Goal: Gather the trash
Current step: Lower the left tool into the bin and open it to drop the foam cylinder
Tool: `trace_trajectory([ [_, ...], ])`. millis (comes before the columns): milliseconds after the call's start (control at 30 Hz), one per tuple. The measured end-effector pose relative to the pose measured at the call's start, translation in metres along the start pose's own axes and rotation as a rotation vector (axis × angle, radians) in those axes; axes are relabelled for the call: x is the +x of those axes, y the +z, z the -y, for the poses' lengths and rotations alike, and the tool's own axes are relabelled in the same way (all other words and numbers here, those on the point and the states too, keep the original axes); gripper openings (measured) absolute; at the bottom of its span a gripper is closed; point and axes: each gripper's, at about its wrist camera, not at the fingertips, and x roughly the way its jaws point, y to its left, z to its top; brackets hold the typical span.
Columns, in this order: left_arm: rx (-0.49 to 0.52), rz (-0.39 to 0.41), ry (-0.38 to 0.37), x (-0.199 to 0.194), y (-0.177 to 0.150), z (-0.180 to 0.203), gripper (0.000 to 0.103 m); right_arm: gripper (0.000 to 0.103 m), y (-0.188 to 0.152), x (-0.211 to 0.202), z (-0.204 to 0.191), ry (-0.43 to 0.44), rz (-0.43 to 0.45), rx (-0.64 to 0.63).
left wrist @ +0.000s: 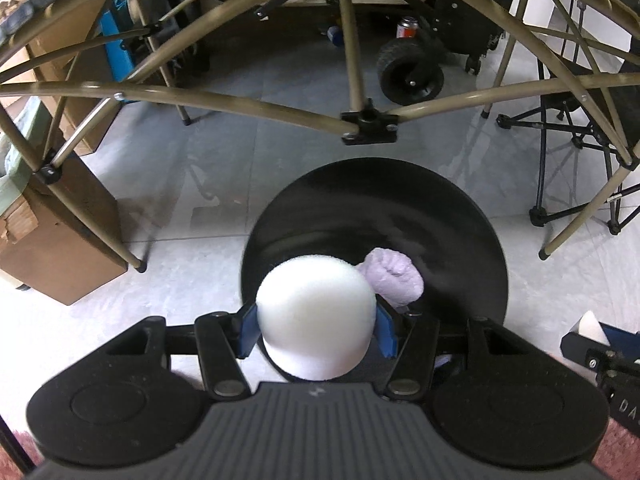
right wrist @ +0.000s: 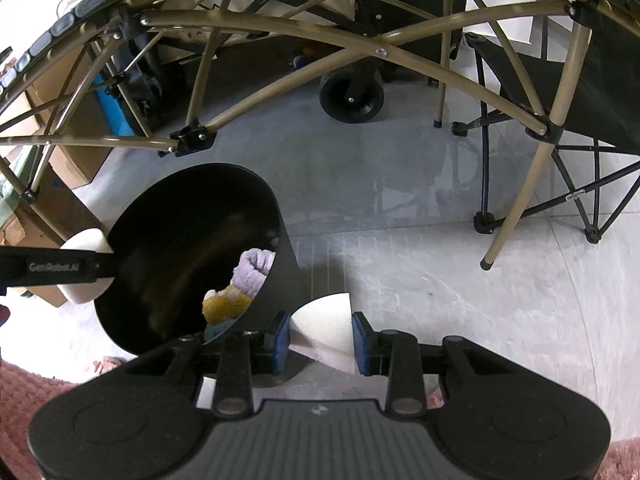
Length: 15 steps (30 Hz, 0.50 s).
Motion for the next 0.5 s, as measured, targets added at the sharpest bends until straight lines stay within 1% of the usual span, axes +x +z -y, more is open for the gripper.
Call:
trace_trajectory([
  [500,-0.043,-0.048,-0.034,0.014,0.017,0.029,0.057,0.031,-0.002,-0.002,0.010,-0.004,0.010,0.032],
])
